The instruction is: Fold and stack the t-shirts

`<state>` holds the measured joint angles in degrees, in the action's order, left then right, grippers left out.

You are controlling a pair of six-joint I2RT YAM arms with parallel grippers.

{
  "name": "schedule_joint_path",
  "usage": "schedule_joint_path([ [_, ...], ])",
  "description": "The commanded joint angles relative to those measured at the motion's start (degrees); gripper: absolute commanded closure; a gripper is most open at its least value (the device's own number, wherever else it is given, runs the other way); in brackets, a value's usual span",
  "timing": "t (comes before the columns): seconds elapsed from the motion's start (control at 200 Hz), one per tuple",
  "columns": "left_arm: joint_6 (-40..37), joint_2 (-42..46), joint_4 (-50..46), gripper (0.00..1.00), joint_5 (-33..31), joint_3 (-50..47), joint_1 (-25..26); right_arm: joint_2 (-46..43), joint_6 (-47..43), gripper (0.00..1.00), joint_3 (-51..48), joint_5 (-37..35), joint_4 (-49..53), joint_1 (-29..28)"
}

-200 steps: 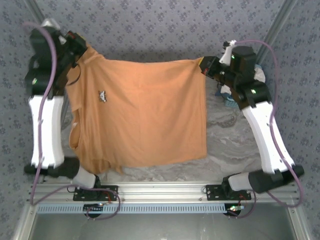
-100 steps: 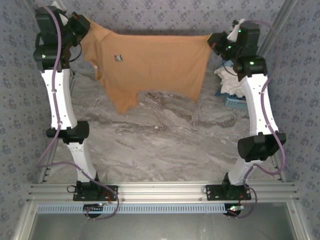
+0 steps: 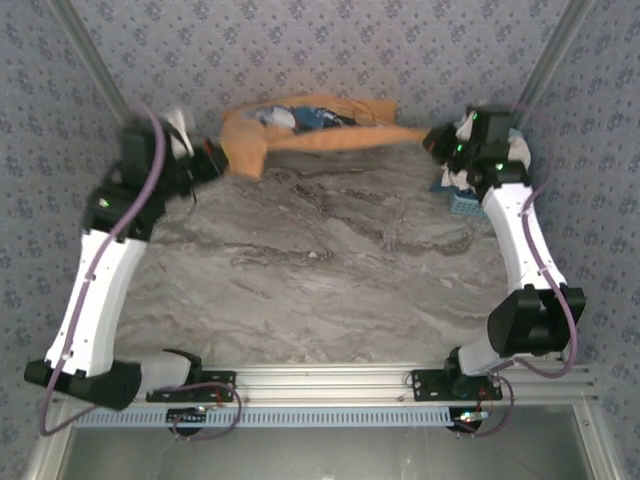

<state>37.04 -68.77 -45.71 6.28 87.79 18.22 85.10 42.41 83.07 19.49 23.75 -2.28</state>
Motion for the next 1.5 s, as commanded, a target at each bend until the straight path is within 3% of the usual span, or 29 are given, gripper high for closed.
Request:
schedule_joint_path([
  [0.0, 6.9, 4.1, 4.2, 1.00, -2.6, -19.9, 2.0, -5.0, -1.8, 1.00, -13.8, -5.0, -0.3, -1.7],
  [0.17, 13.9, 5.1, 12.0, 1.00, 3.0, -40.0, 5.2, -4.7, -3.5, 1.00, -28.9, -10.1, 1.3, -3.2],
  [0.395, 21.4, -0.2, 7.3, 1.00, 6.1, -49.3, 7.4, -4.8, -3.4, 1.00, -32.7, -15.7, 13.8, -3.4],
  [0.575, 26.5, 3.3, 1.7, 1.00, 5.0, -52.4, 7.6, -9.6, 0.1, 1.00, -35.6, -17.6, 19.3, -4.4],
  [0.859, 33.3, 2.9, 6.2, 1.00, 9.3, -56.5, 7.6, -11.4, 1.0, 1.00, -38.5, -19.2, 22.0, -5.3],
  [1.079, 33.8, 6.2, -3.4, 1.00, 11.8, -54.6, 7.8, -10.4, 1.0, 1.00, -38.1, -19.6, 22.6, -5.2],
  [1.304, 34.9, 10.7, -10.7, 1.00, 11.8, -57.1, 8.1, -7.8, -0.3, 1.00, -35.5, -25.5, 26.5, -4.8],
  [1.444, 41.1, 15.8, -3.3, 0.73, 18.7, -61.8, 9.1, -7.4, -0.4, 1.00, -35.7, -27.1, 26.8, -3.7],
  [1.494, 41.6, 17.1, -5.1, 0.60, 19.2, -61.1, 9.2, -6.8, -0.8, 0.85, -35.7, -26.4, 26.4, -3.0],
])
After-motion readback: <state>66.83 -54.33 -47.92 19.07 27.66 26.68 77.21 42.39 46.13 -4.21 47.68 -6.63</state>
